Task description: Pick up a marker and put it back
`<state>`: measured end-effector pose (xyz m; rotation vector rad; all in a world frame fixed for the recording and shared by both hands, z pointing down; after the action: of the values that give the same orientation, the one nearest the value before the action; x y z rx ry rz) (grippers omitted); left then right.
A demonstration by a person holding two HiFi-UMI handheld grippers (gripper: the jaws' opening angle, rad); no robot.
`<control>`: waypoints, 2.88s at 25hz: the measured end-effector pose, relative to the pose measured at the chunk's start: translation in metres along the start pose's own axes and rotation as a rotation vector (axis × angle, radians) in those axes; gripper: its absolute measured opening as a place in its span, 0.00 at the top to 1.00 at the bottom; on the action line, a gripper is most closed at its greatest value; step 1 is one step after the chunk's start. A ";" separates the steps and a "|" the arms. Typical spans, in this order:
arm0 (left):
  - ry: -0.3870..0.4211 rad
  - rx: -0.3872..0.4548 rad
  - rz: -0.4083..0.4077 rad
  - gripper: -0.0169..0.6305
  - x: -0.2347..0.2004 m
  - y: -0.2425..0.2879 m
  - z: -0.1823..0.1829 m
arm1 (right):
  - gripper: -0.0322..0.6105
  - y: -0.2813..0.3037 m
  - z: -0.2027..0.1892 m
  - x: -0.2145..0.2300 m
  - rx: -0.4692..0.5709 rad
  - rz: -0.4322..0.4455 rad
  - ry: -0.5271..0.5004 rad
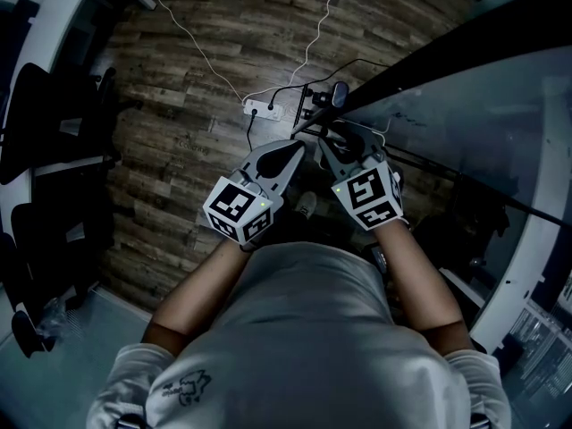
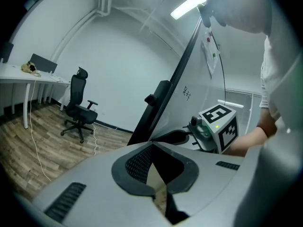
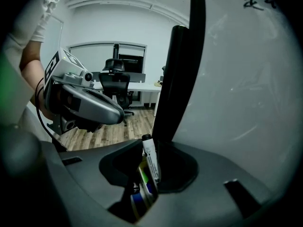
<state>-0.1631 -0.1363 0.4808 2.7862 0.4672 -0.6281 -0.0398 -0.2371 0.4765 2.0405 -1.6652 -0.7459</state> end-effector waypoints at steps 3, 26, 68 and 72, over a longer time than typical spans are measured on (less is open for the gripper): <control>0.000 0.001 -0.002 0.97 0.002 -0.001 0.000 | 0.80 -0.004 0.001 0.000 0.004 -0.005 -0.009; 0.032 -0.017 -0.056 0.97 0.037 -0.002 -0.008 | 0.83 -0.059 -0.006 0.013 0.062 -0.128 0.054; 0.209 0.071 -0.100 0.97 0.120 -0.004 0.033 | 0.84 -0.161 0.010 0.000 0.303 -0.207 0.098; 0.221 0.078 -0.097 0.97 0.127 -0.014 0.033 | 0.84 -0.170 0.006 -0.009 0.342 -0.190 0.163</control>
<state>-0.0716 -0.1015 0.3917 2.9362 0.6372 -0.3658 0.0850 -0.1927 0.3686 2.4474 -1.6091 -0.3543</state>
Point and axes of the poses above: the fingertips, and each gripper's own axes: y forward along the fingers, x to its right, z out of its top, the point moved 9 cm from there along -y, backward along the fingers, and after that the axes turned 2 degrees about x, right-handed, at the moved point
